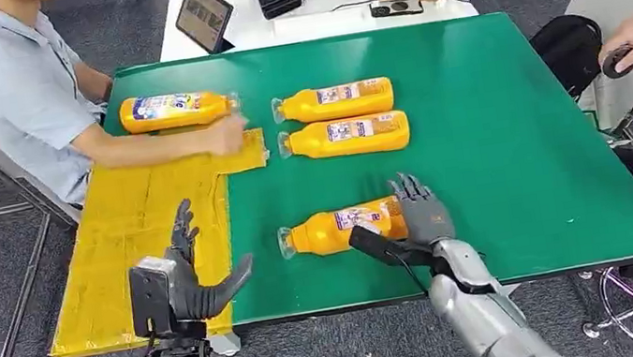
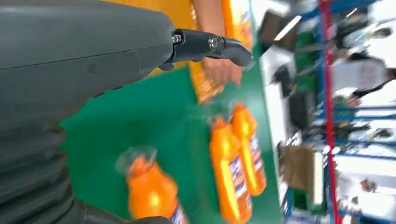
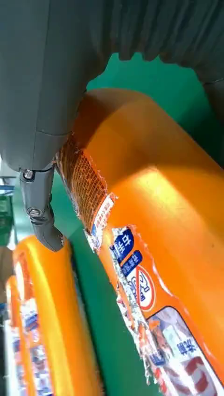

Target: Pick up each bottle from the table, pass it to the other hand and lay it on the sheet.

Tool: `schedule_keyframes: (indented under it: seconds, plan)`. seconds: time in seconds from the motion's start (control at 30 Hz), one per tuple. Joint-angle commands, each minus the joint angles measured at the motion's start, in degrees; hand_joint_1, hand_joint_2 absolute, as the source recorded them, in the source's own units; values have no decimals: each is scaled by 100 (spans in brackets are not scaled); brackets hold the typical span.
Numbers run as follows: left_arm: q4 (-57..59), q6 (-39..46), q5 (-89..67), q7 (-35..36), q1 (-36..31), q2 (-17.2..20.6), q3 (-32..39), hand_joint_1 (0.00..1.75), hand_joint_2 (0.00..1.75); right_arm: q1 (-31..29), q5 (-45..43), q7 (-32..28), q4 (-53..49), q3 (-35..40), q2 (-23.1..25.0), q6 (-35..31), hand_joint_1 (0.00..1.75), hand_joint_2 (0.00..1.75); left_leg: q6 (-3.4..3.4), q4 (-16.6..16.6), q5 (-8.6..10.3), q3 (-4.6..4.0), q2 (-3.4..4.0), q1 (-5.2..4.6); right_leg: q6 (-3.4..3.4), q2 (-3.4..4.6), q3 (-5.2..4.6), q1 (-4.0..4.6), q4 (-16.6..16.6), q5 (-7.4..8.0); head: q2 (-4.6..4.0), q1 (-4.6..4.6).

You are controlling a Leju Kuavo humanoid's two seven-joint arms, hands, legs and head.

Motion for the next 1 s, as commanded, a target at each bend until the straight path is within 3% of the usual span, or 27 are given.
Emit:
schedule_keyframes:
  seconds: [0.03,0.57,0.8,0.9,1.0]
  plan:
    - [772,-80,331,154,-491,96,177,0,175,-406,-444,-290,1336,243,-98,444,173,175,9,-14,12,24,-10,3,-19,-19,31,8,-18,9,0,4]
    - [599,-31,509,119,-370,70,208,0,175,-283,-589,-305,1251,221,-90,410,175,175,6,-13,6,50,-3,6,-23,-7,47,10,-19,20,0,2]
    - [657,-5,775,70,-397,207,217,0,175,-444,-746,82,1809,508,-404,1192,175,175,6,-18,9,52,-8,6,-24,-12,51,10,-23,21,0,0]
    - [731,0,782,56,-484,220,231,0,175,-604,-753,128,1888,535,-425,1184,175,175,5,-9,5,69,-11,5,-19,-12,52,8,-16,16,0,4]
    - [742,64,766,-148,-512,217,196,0,175,-538,-1349,-627,1660,252,-352,1151,175,175,10,-22,20,73,-26,5,-25,-34,19,11,-32,23,0,2]
